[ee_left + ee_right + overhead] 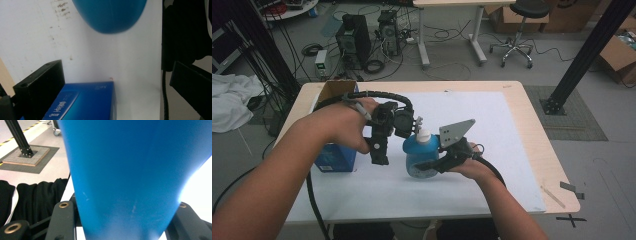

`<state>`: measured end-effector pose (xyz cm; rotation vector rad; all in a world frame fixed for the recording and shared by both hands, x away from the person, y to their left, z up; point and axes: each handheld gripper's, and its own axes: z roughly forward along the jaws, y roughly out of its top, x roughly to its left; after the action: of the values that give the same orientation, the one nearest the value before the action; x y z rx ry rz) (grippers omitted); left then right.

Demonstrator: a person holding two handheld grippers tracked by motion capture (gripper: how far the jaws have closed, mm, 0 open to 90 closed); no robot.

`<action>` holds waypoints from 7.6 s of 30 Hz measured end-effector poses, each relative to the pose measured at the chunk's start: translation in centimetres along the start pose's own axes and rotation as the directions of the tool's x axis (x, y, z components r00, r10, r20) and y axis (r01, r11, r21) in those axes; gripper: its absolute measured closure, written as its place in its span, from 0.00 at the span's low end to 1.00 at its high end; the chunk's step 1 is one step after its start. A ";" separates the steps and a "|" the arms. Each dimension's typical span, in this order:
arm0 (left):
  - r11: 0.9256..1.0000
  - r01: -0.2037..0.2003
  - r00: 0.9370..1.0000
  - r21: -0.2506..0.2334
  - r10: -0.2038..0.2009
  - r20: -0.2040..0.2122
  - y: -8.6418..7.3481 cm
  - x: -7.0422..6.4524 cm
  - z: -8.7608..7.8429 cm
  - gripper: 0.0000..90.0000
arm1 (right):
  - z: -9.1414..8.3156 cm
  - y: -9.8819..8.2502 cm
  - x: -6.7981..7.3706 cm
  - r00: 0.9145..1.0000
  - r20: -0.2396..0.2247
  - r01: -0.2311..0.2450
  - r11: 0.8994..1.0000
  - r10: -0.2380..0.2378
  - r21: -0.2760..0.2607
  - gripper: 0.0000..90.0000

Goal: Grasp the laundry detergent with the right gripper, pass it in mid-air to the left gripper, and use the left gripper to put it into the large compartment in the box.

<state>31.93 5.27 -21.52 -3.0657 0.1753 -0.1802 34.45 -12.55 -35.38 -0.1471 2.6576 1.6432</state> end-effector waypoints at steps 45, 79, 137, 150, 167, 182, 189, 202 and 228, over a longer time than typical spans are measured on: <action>0.998 0.053 0.997 -0.035 -0.051 0.051 0.8 -0.3 3.5 0.00 | 6.9 1.1 0.2 1.000 -0.022 0.015 0.999 -0.016 -0.037 0.52; 0.998 0.056 0.998 -0.020 -0.056 0.017 0.8 -0.4 3.1 0.18 | 6.7 1.3 0.1 1.000 -0.006 0.021 0.999 -0.021 -0.045 0.52; 0.995 0.102 0.995 0.022 -0.102 0.008 0.6 0.5 2.1 0.43 | 5.5 0.9 0.0 0.995 0.099 -0.006 0.996 0.016 -0.093 0.14; 0.987 0.162 0.986 0.018 -0.163 0.032 0.5 1.3 1.2 0.43 | 2.3 1.4 -0.1 0.993 0.113 -0.035 0.999 0.035 -0.005 0.00; 0.890 0.454 0.884 0.038 -0.455 0.104 -1.7 4.0 -1.9 0.43 | -4.5 2.6 0.1 0.991 0.125 -0.012 0.915 -0.042 0.403 0.00; 0.726 0.685 0.720 0.060 -0.688 0.094 -5.0 6.6 -6.7 0.42 | -8.4 3.8 1.1 0.994 0.084 0.004 0.794 -0.069 0.608 0.00; 0.570 0.819 0.562 0.065 -0.820 0.111 -7.9 8.1 -8.6 0.43 | -8.8 4.6 1.4 0.997 0.042 0.016 0.760 -0.057 0.649 0.00; 0.281 0.957 0.275 0.068 -0.958 0.081 -13.9 9.3 -11.0 0.43 | -8.8 5.0 0.8 0.998 0.007 0.039 0.706 -0.062 0.707 0.00; -0.007 0.999 -0.008 0.048 -1.000 0.021 -19.8 8.9 -10.2 0.43 | -8.7 5.1 0.1 0.997 -0.006 0.054 0.702 -0.071 0.710 0.00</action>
<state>41.66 23.30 -9.00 -2.3456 -2.1094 -0.1288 34.20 -18.04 -26.91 -0.1948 2.9940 0.4808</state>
